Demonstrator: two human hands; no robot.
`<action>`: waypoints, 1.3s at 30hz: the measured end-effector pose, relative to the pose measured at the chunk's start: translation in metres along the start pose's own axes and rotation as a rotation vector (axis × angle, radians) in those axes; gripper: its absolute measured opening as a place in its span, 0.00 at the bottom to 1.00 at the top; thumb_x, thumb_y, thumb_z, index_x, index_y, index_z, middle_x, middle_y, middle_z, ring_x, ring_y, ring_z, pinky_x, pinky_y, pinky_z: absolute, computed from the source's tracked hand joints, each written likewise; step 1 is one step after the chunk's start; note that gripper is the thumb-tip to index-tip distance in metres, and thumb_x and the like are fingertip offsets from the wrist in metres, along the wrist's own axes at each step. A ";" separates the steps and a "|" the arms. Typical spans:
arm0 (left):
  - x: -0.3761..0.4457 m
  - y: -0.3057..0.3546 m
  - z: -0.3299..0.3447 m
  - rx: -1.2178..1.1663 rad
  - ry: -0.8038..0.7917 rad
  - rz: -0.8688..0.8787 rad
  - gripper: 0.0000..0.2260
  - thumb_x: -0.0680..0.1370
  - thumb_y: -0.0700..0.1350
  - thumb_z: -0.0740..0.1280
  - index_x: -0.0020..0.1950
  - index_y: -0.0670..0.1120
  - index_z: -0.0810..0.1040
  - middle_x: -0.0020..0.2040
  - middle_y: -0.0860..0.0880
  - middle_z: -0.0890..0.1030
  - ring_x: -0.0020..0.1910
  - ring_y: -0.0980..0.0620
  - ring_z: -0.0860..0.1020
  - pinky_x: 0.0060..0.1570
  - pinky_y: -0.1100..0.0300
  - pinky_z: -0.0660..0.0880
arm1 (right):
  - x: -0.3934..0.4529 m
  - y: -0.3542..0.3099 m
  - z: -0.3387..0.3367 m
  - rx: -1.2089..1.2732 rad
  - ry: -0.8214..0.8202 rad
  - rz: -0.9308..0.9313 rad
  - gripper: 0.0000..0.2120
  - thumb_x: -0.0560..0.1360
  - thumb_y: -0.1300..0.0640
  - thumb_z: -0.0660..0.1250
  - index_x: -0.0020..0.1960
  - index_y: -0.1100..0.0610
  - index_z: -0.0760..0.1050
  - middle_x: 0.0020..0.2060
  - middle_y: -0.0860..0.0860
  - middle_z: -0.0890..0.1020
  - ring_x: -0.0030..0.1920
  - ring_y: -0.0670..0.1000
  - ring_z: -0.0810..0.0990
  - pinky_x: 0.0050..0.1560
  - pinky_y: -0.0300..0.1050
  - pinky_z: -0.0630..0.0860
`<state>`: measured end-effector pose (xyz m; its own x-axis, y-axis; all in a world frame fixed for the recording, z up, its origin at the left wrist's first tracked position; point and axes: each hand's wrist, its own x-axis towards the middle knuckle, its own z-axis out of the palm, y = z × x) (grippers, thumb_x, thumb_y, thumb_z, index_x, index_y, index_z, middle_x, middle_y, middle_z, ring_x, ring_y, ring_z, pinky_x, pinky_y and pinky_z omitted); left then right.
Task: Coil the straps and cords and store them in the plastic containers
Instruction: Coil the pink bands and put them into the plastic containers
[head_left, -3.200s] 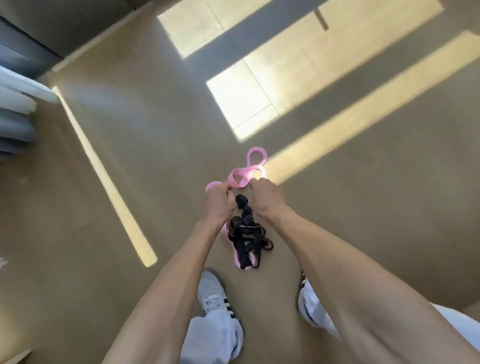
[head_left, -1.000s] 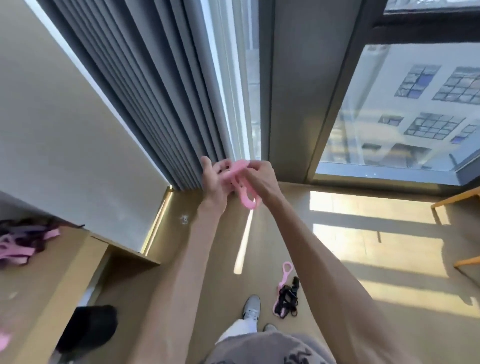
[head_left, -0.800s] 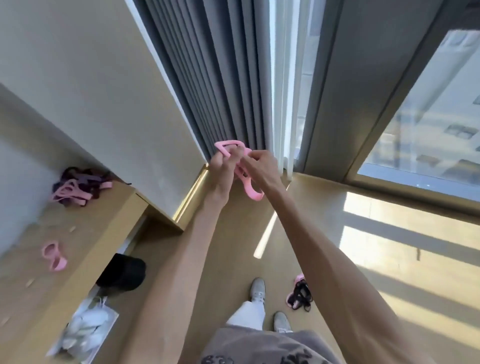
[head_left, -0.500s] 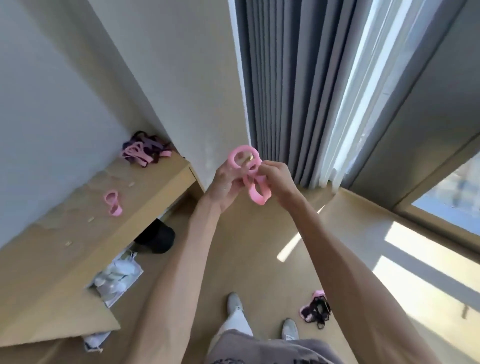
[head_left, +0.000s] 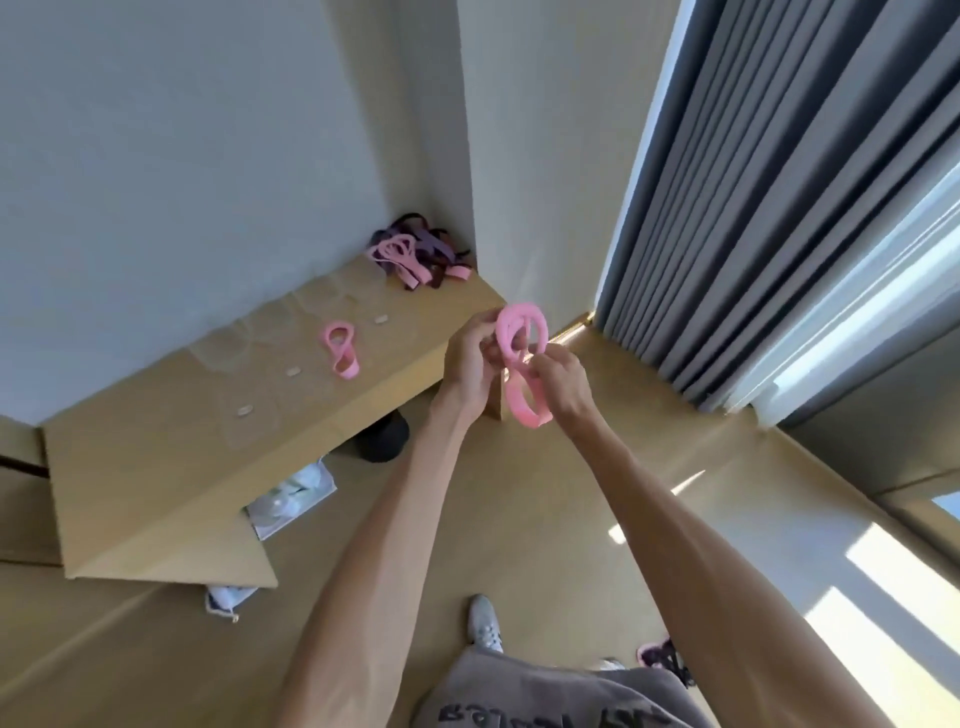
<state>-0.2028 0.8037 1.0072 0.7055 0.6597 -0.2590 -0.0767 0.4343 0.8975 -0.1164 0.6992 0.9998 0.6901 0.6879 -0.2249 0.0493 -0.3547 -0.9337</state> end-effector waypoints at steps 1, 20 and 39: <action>0.000 0.006 -0.013 0.022 0.011 0.016 0.15 0.75 0.46 0.66 0.55 0.37 0.80 0.47 0.40 0.79 0.45 0.46 0.78 0.43 0.56 0.77 | 0.004 -0.005 0.018 -0.054 -0.018 -0.022 0.12 0.71 0.51 0.60 0.30 0.50 0.75 0.27 0.46 0.77 0.30 0.46 0.72 0.33 0.39 0.67; 0.014 0.101 -0.218 0.131 0.562 0.142 0.14 0.70 0.32 0.63 0.52 0.38 0.82 0.42 0.39 0.81 0.38 0.45 0.77 0.37 0.55 0.74 | 0.090 -0.070 0.217 -0.069 -0.688 -0.096 0.10 0.76 0.59 0.70 0.56 0.60 0.80 0.50 0.55 0.84 0.50 0.55 0.81 0.51 0.48 0.76; 0.133 0.038 -0.303 0.648 0.936 -0.275 0.10 0.74 0.35 0.66 0.49 0.43 0.86 0.47 0.45 0.86 0.46 0.47 0.80 0.48 0.54 0.76 | 0.224 -0.006 0.310 -0.314 -0.662 0.188 0.16 0.72 0.58 0.73 0.59 0.59 0.78 0.47 0.53 0.81 0.43 0.51 0.79 0.37 0.39 0.72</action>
<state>-0.3251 1.0942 0.8985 -0.1724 0.9036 -0.3922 0.5618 0.4172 0.7144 -0.1864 1.0517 0.8690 0.1343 0.7993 -0.5857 0.2455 -0.5995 -0.7618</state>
